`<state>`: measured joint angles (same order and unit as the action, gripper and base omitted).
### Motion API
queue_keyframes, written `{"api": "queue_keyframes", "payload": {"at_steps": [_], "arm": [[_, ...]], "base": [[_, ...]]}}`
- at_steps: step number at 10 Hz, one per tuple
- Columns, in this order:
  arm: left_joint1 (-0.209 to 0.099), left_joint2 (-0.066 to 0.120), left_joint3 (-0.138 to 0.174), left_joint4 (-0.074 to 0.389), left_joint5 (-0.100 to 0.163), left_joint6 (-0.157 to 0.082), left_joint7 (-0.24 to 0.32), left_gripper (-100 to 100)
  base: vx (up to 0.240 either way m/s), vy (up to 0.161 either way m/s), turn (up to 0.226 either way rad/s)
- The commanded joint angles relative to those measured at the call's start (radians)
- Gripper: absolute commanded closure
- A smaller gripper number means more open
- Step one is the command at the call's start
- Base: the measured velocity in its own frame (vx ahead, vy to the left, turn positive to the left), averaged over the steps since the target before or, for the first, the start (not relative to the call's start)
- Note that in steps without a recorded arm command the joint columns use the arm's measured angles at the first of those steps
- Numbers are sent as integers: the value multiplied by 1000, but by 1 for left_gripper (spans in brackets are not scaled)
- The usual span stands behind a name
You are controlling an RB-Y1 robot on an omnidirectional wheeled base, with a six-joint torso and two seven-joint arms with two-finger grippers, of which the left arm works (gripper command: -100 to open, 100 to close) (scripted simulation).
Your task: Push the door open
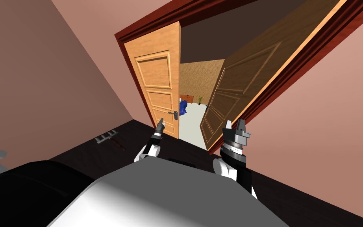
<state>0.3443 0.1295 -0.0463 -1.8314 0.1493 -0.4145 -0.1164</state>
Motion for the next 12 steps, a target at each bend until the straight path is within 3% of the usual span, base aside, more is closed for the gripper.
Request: {"api": "queue_keyframes", "payload": {"at_steps": [1,12], "arm": [[-18,10,1,34,15,14,5,-100],[-100,47,-30,251,103,100,15,-100]], "base": [[78,106,-125],[81,109,-141]]}}
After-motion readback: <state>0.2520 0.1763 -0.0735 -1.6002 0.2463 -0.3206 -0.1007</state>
